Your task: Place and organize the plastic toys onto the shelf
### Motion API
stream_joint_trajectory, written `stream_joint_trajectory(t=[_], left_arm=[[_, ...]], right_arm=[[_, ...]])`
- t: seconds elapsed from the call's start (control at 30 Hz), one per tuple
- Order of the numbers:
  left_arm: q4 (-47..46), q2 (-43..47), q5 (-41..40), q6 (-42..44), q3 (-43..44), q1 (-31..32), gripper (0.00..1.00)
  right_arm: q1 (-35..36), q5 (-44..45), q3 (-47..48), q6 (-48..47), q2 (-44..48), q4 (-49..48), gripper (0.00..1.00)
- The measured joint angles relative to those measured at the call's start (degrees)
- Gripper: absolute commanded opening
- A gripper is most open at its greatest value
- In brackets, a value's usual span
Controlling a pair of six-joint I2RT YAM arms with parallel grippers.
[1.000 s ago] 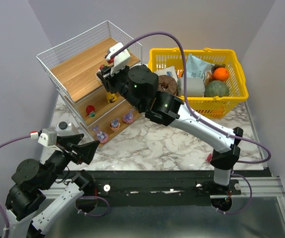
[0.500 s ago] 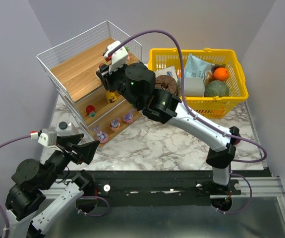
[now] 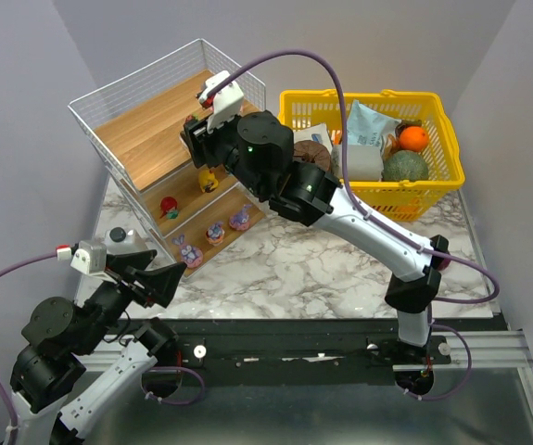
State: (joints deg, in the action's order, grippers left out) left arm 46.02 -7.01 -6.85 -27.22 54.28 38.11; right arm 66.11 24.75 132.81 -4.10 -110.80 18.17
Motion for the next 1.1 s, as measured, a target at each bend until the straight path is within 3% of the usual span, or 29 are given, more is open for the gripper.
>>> stream_joint_trajectory(t=[0.17,0.43,0.77,0.9,1.1], left_arm=[[0.02,0.0,-0.02,0.04,0.02,0.0,0.99],[0.02,0.0,-0.11,0.22,0.09,0.0,0.99],[0.04,0.0,-0.44,0.46,0.48,0.0,0.99],[0.15,0.0,-0.83,0.85,0.79,0.0,0.99],[0.15,0.0,-1.53,1.38,1.07,0.0,0.99]], right_arm=[[-0.59,-1.75,0.04,0.44,-0.09,0.02,0.63],[-1.09,-4.72,1.57,1.14,-0.22,0.81,0.78],[-1.2,-5.84,0.57,1.51,0.83,0.66,0.81],[-1.2,-6.49,-5.31,2.51,6.29,0.52,0.82],[-1.2,-4.44,-20.41,5.75,22.73,-0.63,0.83]])
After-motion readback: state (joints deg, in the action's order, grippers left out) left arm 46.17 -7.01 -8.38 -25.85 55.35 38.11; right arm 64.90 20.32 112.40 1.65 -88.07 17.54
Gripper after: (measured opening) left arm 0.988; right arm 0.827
